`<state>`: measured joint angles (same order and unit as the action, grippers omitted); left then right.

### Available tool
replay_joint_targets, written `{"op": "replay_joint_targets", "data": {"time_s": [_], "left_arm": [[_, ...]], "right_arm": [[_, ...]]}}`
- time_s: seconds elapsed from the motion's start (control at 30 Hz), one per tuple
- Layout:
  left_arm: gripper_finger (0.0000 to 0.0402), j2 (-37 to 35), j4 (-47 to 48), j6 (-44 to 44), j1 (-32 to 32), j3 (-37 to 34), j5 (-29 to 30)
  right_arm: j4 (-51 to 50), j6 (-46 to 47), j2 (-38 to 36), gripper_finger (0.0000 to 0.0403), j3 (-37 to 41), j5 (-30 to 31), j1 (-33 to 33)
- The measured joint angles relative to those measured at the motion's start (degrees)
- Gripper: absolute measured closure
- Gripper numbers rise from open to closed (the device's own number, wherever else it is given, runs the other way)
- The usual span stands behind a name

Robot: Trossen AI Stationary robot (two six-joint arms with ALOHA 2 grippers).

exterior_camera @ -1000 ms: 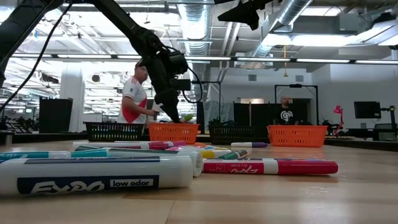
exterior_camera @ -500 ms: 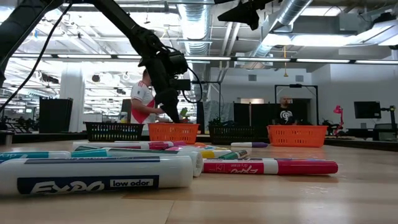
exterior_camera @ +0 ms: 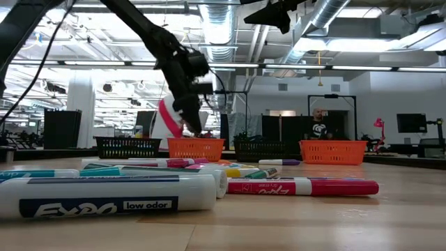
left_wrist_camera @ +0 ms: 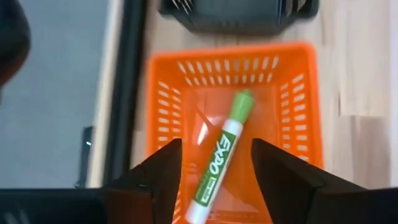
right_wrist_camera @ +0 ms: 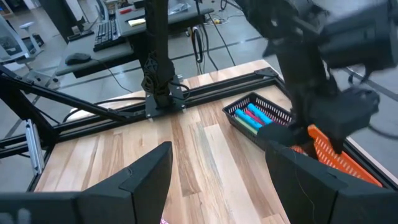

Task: Pick & Place Markers
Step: Put the top pink marker pen into the left orange bin

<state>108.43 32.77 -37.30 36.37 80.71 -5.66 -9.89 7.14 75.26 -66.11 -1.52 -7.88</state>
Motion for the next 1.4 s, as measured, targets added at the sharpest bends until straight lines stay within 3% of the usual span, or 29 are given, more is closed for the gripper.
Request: {"op": "replay_joint_targets", "data": {"time_s": [0.2, 0.33, 0.43, 0.6, 0.87, 1.1, 1.4], "left_arm": [[0.0203, -10.73, 0.94, 7.98, -1.32, 0.02, -0.56], [0.0209, -18.8, 3.05, 16.63, -3.62, 0.04, -7.76], [0.0214, -23.86, 4.75, 20.68, -6.93, 0.09, -11.9], [0.0217, -29.21, 9.97, 27.31, -13.41, 0.09, -12.16], [0.0221, -30.53, 14.21, 35.94, -24.37, -1.33, -11.93], [0.0225, -30.33, 14.03, 43.04, -28.66, -11.25, -8.07], [0.0225, -30.33, 6.15, 50.62, -32.53, -21.91, -9.16]], "right_arm": [[0.01, 0.0, 0.0, 0.0154, 0.0, 0.01, -0.01], [0.0, 0.0, 0.0, 0.0154, 0.0, 0.0, 0.0], [0.0, 0.0, 0.0, 0.0154, 0.0, 0.01, -0.01], [0.01, 0.0, 0.0, 0.0154, 0.0, 0.01, -0.01], [0.0, 0.0, 0.0, 0.0154, 0.0, 0.0, -0.07], [-0.02, 0.0, 0.0, 0.0154, 0.0, 0.0, -0.08], [-0.02, 0.02, 0.0, 0.0154, 0.0, 0.0, -0.06]]}}
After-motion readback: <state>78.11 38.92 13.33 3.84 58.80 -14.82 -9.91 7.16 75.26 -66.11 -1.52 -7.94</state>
